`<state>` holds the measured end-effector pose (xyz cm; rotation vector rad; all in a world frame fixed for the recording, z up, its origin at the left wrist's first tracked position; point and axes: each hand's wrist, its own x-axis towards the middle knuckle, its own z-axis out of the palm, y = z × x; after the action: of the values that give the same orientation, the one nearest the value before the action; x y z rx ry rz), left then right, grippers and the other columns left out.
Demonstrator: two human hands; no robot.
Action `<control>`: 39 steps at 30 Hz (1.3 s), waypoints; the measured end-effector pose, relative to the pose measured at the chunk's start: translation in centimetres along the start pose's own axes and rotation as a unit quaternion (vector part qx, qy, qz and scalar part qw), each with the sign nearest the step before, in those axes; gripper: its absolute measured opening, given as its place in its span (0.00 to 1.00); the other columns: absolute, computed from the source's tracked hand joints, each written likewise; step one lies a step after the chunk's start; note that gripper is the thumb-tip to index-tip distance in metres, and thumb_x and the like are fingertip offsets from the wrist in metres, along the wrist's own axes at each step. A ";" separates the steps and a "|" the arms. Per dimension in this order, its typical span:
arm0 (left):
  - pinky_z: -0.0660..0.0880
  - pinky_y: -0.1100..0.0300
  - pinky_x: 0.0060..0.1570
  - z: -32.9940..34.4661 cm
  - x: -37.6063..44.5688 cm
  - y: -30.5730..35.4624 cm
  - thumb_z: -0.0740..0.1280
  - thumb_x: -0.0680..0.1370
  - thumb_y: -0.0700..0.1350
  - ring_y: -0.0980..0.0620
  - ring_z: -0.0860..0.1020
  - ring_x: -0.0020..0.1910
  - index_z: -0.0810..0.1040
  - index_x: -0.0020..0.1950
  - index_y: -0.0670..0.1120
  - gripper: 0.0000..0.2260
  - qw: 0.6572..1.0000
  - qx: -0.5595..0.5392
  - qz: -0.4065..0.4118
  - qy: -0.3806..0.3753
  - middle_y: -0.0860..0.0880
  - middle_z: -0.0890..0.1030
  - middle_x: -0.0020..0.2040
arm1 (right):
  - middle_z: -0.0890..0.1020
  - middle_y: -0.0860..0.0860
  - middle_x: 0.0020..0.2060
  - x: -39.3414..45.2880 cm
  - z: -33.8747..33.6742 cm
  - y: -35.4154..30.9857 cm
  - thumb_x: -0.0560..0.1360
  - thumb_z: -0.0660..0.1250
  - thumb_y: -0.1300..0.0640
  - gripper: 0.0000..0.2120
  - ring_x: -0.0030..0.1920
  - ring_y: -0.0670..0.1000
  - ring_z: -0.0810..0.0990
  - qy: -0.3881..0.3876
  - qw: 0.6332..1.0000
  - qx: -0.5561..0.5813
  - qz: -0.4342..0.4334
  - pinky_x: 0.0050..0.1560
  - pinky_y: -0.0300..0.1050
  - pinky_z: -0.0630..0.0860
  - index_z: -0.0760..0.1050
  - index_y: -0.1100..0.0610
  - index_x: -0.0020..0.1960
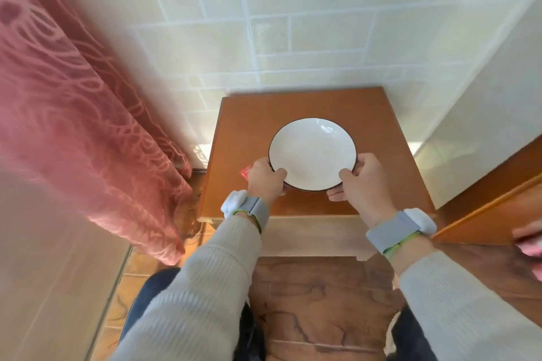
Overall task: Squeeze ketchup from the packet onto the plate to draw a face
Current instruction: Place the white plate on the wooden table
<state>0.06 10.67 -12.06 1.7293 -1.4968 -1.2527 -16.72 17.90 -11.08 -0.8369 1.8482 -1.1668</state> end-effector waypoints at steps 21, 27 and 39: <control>0.82 0.55 0.33 0.9 -2.1 -2.1 0.63 0.77 0.39 0.49 0.82 0.34 0.74 0.54 0.38 0.08 0.999 -0.028 -0.006 -0.027 0.40 0.82 0.44 | 0.81 0.60 0.43 -1.8 0.2 2.1 0.79 0.59 0.71 0.10 0.32 0.62 0.86 0.027 0.999 0.011 0.021 0.36 0.60 0.85 0.70 0.62 0.59; 0.80 0.61 0.28 1.2 -0.7 -2.9 0.63 0.78 0.40 0.53 0.80 0.31 0.73 0.55 0.39 0.08 0.999 -0.032 -0.002 -0.025 0.41 0.81 0.45 | 0.82 0.61 0.44 -0.3 0.7 3.3 0.78 0.59 0.71 0.12 0.32 0.62 0.86 0.020 1.000 0.014 0.010 0.37 0.59 0.85 0.71 0.61 0.59; 0.81 0.52 0.35 0.6 -0.9 -2.3 0.66 0.77 0.44 0.48 0.81 0.35 0.67 0.59 0.41 0.14 0.999 -0.017 0.000 -0.037 0.42 0.79 0.48 | 0.81 0.61 0.45 -0.2 0.2 4.1 0.78 0.66 0.50 0.23 0.25 0.55 0.80 0.060 0.997 -0.040 -0.002 0.27 0.44 0.75 0.63 0.54 0.69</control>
<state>0.63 12.24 -14.04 1.6787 -1.5072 -1.3474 -16.96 19.52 -14.83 -0.8314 2.0043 -1.1747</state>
